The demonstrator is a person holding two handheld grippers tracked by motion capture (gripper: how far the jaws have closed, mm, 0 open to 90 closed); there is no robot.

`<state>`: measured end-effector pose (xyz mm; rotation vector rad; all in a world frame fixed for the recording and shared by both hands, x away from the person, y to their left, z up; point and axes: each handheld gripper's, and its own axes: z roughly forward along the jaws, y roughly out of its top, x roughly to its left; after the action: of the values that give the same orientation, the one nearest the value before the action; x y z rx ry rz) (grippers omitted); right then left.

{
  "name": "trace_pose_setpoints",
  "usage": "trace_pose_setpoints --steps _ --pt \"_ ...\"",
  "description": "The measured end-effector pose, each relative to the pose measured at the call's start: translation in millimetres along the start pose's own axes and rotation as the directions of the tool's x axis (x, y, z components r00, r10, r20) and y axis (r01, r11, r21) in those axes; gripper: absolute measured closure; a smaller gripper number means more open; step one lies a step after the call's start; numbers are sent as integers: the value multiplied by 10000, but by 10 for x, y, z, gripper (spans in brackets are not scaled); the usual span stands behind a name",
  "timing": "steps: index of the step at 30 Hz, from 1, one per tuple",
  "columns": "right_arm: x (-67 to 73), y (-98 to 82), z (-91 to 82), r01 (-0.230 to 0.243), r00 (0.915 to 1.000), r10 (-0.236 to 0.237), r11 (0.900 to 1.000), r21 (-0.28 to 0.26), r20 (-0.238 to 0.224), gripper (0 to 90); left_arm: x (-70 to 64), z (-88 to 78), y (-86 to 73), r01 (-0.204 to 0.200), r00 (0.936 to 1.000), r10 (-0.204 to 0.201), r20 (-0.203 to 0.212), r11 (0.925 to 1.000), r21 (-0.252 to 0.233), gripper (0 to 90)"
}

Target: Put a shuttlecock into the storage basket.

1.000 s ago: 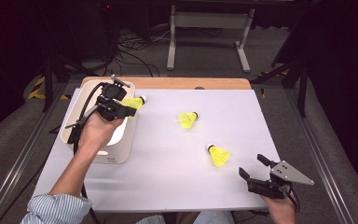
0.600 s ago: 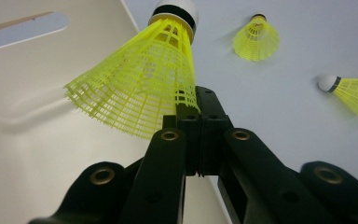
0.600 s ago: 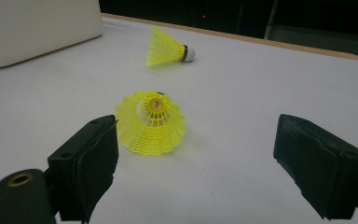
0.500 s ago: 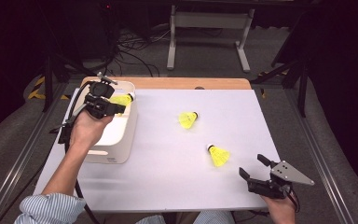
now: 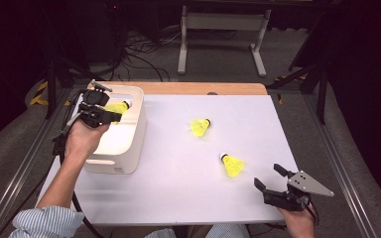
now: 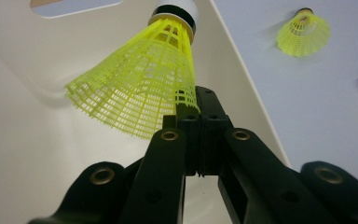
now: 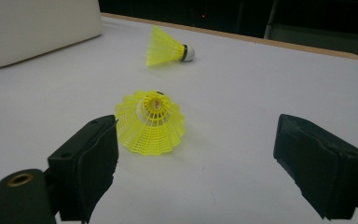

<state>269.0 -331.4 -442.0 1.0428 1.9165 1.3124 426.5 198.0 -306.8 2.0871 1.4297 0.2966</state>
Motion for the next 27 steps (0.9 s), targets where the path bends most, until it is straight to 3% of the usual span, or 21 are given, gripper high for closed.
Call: trace_pose_setpoints --steps 6,15,27 --pt "2 -1 2 -5 10000 5 10000 30 8 144 81 48 -25 223 9997 -223 -41 9997 49 896" --pt "1 -2 3 -10 10000 10 10000 32 -14 144 159 139 -47 148 9995 -143 -265 9997 192 897" --pt "1 -2 1 -6 10000 6 10000 24 -24 144 201 302 -48 228 9994 -221 -251 9992 315 896"
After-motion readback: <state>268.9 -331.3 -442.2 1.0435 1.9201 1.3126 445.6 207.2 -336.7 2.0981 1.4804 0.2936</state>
